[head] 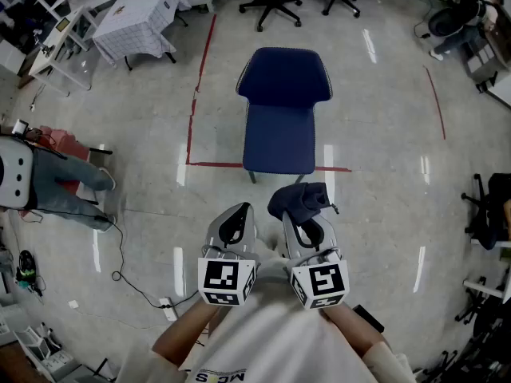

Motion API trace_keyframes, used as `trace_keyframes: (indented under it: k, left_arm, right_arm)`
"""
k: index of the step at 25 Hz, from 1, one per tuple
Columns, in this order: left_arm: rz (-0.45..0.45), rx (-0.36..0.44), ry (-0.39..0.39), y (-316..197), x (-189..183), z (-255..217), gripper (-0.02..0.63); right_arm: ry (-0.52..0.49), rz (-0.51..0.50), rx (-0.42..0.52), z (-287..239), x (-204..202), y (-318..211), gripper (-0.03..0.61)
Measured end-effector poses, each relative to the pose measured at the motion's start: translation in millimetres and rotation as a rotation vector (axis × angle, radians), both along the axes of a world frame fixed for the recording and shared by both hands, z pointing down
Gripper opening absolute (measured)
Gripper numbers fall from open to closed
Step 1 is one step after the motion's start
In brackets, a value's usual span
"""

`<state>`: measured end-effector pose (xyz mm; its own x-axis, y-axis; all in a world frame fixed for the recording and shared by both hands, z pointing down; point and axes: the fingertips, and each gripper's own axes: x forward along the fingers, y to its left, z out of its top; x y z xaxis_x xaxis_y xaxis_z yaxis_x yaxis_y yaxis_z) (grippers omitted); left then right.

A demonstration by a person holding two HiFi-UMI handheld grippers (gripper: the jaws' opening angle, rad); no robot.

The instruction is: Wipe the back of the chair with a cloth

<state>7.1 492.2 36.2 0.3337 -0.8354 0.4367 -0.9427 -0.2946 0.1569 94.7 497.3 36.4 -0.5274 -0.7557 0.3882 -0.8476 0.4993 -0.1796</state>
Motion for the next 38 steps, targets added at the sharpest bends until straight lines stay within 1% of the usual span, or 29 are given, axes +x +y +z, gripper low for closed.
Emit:
trace_keyframes:
  k: [3,6,9,12,15,17,22,26,29,33,38]
  left_arm:
    - [0.003,-0.004,0.011,5.2,-4.1,2.8,0.002]
    - [0.012,-0.005,0.024,7.1,0.8,4.0,0.002]
    - [0.037,-0.01,0.022,9.6,12.6,8.3,0.002]
    - [0.06,-0.028,0.001,11.6,20.3,16.1,0.002]
    - [0.065,-0.05,-0.01,9.6,28.7,20.8,0.002]
    - [0.064,-0.06,-0.016,6.0,37.2,22.6,0.002]
    - [0.053,-0.067,-0.053,-6.5,63.6,26.1,0.002]
    - [0.06,-0.052,-0.103,-18.5,77.2,32.8,0.002]
    - [0.022,-0.062,-0.11,-30.9,71.3,39.0,0.002]
    - [-0.035,-0.07,-0.093,-57.4,59.1,41.6,0.002]
    - [-0.053,-0.067,-0.061,-106.8,46.8,54.0,0.002]
  right_arm:
    - [0.005,0.002,-0.001,1.2,-9.5,2.3,0.081]
    - [0.013,0.004,0.004,2.0,-11.2,-0.1,0.08]
    - [0.015,0.016,-0.008,6.9,-4.0,-2.2,0.08]
    - [0.008,0.03,-0.014,10.7,3.0,-4.0,0.08]
    - [0.006,0.044,-0.036,16.1,15.9,-7.3,0.08]
    - [0.01,0.036,-0.043,19.9,26.0,-9.6,0.08]
    - [-0.007,-0.016,-0.073,27.3,52.6,-18.8,0.08]
    - [0.032,-0.123,-0.039,34.4,64.7,-33.0,0.08]
    - [0.048,-0.178,-0.035,41.3,60.7,-45.6,0.08]
    - [0.035,-0.204,-0.047,44.2,46.7,-74.5,0.08]
    - [0.053,-0.237,-0.049,49.2,28.8,-130.3,0.08]
